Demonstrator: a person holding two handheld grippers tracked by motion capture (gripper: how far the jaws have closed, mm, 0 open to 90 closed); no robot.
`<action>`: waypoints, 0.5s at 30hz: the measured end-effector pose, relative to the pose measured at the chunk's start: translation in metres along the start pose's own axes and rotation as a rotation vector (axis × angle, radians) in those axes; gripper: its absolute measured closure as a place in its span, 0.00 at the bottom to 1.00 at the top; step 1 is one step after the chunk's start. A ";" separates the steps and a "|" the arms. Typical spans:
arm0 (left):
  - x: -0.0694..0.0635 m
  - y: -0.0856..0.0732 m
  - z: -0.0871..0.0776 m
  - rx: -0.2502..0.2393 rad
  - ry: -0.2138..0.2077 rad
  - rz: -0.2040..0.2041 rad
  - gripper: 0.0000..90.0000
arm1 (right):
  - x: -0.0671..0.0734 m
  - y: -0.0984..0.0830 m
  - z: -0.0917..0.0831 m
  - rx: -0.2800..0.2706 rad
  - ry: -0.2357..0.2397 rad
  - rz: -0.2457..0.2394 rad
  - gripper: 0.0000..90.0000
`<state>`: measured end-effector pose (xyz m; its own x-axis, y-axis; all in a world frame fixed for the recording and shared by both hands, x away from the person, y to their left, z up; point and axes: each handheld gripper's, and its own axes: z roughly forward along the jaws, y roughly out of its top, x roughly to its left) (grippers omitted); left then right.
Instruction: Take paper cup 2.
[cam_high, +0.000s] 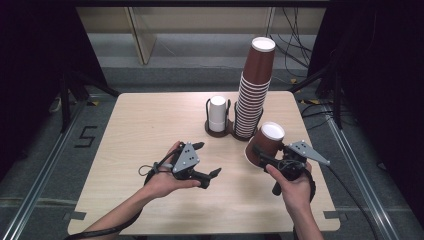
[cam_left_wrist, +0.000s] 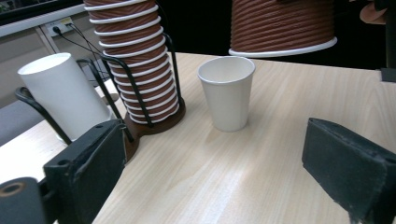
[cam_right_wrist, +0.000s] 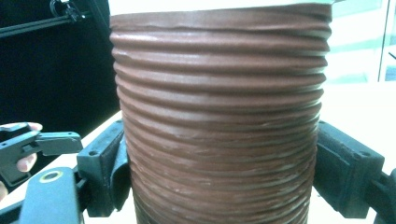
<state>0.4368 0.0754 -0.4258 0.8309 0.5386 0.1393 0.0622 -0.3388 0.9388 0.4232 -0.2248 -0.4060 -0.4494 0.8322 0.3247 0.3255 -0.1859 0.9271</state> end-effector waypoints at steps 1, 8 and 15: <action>-0.001 0.000 0.001 -0.005 -0.002 -0.001 0.06 | 0.000 0.000 0.000 -0.005 0.002 -0.014 0.20; -0.010 0.000 0.006 -0.011 -0.035 0.008 0.02 | 0.006 -0.006 0.005 0.007 0.035 -0.020 0.20; -0.008 0.004 0.007 -0.025 -0.048 0.008 0.02 | 0.012 -0.011 0.010 0.016 0.043 0.005 0.20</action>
<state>0.4342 0.0637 -0.4253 0.8571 0.4981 0.1317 0.0426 -0.3233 0.9454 0.4226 -0.2074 -0.4142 -0.4830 0.8082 0.3369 0.3404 -0.1812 0.9227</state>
